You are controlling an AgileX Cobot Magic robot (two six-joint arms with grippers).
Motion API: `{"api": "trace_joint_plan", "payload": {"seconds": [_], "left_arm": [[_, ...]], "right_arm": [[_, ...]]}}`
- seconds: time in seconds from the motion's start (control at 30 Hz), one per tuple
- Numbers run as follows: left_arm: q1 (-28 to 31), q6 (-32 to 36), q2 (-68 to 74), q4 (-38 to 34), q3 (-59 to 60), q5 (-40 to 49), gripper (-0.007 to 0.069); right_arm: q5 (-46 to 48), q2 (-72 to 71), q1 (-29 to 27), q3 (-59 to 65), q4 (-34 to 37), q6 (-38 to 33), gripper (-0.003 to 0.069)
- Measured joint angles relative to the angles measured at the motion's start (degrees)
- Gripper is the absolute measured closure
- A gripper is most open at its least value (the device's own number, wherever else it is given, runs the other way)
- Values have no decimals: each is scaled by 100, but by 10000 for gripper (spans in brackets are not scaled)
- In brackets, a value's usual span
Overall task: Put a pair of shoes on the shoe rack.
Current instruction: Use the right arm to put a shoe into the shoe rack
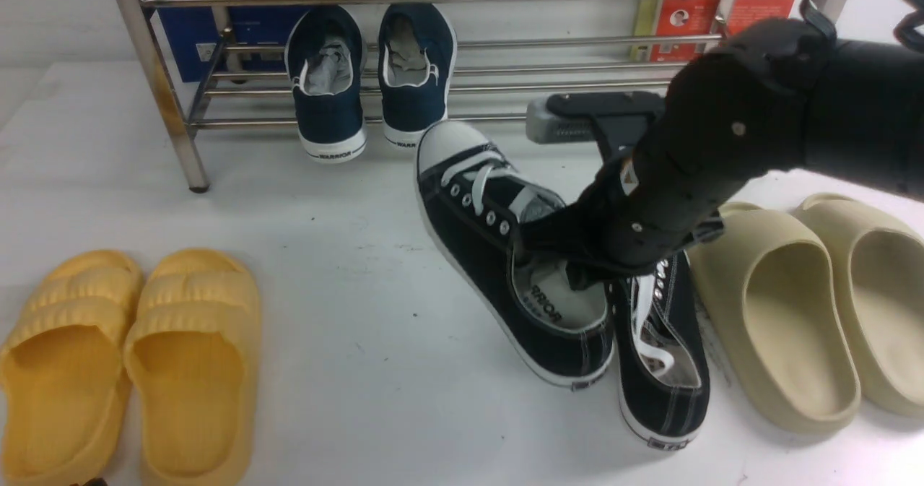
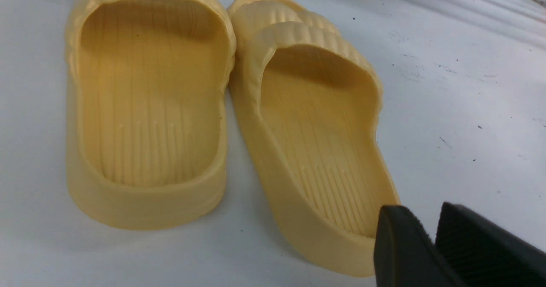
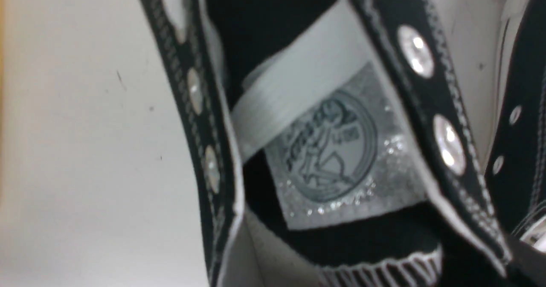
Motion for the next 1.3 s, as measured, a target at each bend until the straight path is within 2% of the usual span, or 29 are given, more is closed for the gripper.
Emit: {"api": "trace_joint_plan", "payload": {"seconds": [0.23,0.37,0.63,1.07,1.3], "left_arm": [[0,0,0,0,0,0,472],[0,0,0,0,0,0,470],[0,0,0,0,0,0,465],[0,0,0,0,0,0,449],[0,0,0,0,0,0,442]], "right_arm": [[0,498,-564,-648,107,-175,645],[-59,1024,-866,-1184,424,-553,643],[-228,2160,-1341,-2633,919,-712,642],[-319,3471,-1487,-4809,999,-790,641],[-312,3671,-1569,-5067,1000,-790,641]]}}
